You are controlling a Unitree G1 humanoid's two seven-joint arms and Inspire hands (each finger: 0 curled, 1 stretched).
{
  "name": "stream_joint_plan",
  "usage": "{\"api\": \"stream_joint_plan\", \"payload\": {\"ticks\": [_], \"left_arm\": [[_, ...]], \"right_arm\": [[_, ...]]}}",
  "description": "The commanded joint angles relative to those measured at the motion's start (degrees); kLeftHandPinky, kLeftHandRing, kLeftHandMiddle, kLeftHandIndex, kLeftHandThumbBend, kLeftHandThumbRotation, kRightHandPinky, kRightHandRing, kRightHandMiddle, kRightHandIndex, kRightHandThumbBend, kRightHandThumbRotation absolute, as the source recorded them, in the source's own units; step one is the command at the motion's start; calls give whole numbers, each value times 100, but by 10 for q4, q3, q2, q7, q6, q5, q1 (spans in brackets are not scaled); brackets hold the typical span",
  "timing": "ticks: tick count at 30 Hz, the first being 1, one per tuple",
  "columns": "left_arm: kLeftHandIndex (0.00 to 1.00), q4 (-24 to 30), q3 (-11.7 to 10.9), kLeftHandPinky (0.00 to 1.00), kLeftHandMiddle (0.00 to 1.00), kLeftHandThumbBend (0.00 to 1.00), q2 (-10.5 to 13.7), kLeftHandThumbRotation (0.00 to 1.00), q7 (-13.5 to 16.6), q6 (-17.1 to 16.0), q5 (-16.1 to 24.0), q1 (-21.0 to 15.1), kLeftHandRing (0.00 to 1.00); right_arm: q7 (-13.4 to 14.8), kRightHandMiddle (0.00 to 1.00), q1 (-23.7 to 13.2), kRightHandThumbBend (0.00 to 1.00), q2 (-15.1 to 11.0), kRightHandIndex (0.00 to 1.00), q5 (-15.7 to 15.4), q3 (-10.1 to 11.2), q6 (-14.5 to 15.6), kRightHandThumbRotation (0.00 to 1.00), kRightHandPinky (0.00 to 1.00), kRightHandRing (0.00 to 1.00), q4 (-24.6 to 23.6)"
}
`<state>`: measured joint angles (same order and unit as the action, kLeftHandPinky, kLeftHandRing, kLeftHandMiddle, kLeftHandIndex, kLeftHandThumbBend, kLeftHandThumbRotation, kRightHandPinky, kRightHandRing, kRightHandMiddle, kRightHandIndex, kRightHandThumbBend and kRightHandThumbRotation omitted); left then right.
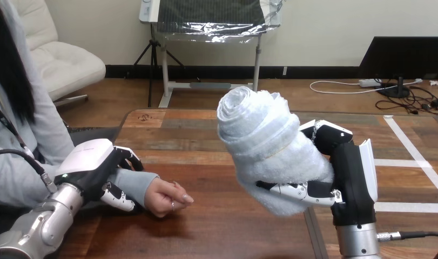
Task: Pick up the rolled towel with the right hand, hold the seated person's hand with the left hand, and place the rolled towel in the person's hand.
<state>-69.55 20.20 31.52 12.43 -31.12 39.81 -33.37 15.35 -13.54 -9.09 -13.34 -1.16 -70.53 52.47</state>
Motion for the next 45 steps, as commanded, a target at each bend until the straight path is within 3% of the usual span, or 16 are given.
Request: {"api": "stream_joint_plan", "payload": {"ticks": [1, 24, 39, 45], "left_arm": [[55, -25, 22, 42, 52, 100, -4, 0, -25, 6, 5, -4, 47], [45, -24, 31, 33, 45, 99, -1, 0, -49, -8, -3, -9, 38], [39, -2, 42, 29, 41, 97, 10, 0, -38, -32, 2, -11, 35], [38, 8, 37, 28, 40, 96, 13, 0, -41, -46, -5, -12, 34]], "right_arm": [[-6, 31, -25, 74, 6, 32, 20, 13, -16, 0, 19, 24, -35], [-26, 32, -28, 73, 12, 32, 37, 18, -6, 0, 19, 24, -32], [-70, 32, -39, 70, 24, 33, 86, 17, 8, 0, 20, 25, -22], [-82, 32, -43, 69, 29, 33, 91, 23, 17, 0, 20, 25, -17]]}}
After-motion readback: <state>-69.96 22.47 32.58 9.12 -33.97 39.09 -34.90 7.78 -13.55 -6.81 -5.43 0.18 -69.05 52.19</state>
